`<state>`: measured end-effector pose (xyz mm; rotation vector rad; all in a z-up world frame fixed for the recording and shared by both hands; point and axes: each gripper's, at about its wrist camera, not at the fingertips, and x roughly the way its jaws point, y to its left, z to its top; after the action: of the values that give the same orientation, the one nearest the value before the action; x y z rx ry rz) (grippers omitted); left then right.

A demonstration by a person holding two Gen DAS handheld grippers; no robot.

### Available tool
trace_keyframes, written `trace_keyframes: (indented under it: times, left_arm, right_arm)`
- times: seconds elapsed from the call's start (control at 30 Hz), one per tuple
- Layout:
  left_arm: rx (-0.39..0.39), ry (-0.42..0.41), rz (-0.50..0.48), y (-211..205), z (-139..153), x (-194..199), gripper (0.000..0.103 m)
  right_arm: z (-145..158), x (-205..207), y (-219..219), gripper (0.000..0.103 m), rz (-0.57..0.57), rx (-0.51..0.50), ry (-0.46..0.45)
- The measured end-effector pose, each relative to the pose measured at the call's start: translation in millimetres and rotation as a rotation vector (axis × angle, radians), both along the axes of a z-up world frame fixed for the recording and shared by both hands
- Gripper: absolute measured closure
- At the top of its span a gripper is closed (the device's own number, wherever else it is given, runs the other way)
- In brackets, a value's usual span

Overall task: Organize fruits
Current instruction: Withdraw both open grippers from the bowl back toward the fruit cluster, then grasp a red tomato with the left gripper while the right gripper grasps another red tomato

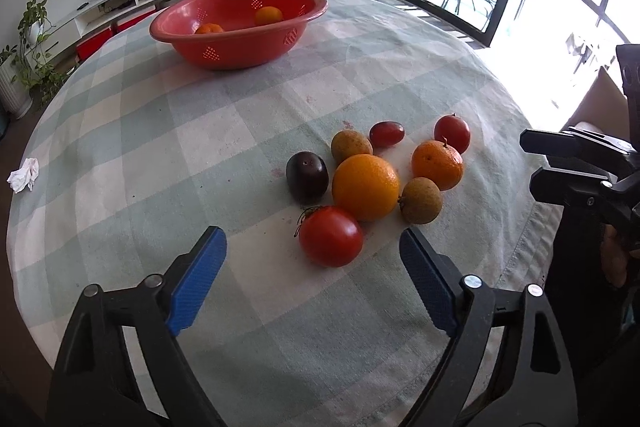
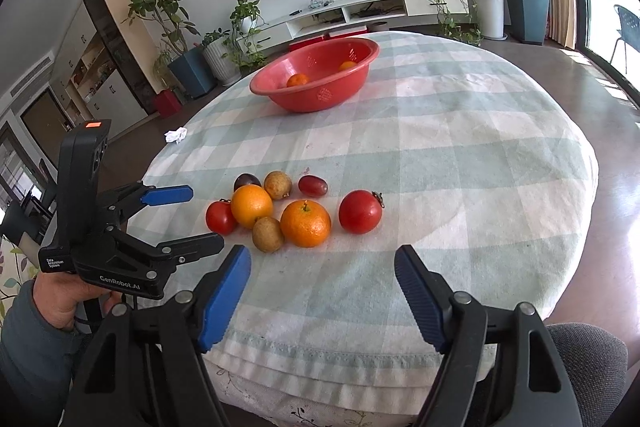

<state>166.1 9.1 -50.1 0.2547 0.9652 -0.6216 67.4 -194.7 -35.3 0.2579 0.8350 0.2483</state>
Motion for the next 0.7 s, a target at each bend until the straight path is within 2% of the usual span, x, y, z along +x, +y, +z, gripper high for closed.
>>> trace_keyframes:
  times: [0.07, 0.13, 0.23, 0.27, 0.43, 0.7]
  left_arm:
    - [0.003, 0.012, -0.01, -3.4, -3.0, 2.0, 0.042]
    - [0.006, 0.022, -0.017, -6.1, -6.6, 3.2, 0.051]
    - [0.001, 0.019, -0.019, -7.0, -9.4, 3.2, 0.056]
    - [-0.004, 0.018, -0.02, -7.2, -9.5, 3.3, 0.062]
    - [-0.018, 0.018, -0.024, -7.4, -10.1, 2.8, 0.07]
    - [-0.047, 0.023, -0.004, -2.4, -8.9, 0.3, 0.071]
  right_arm:
    - [-0.6, -0.7, 0.2, 0.028, 0.002, -0.002, 0.002]
    - [-0.5, -0.4, 0.3, 0.028, 0.004, -0.002, 0.002]
    - [-0.7, -0.4, 0.4, 0.029, 0.002, -0.001, 0.004]
    - [-0.4, -0.3, 0.3, 0.029, 0.002, -0.002, 0.005]
    - [-1.7, 2.1, -0.1, 0.031, 0.004, -0.005, 0.014]
    - [2.0, 7.0, -4.4, 0.033, -0.001, -0.027, 0.02]
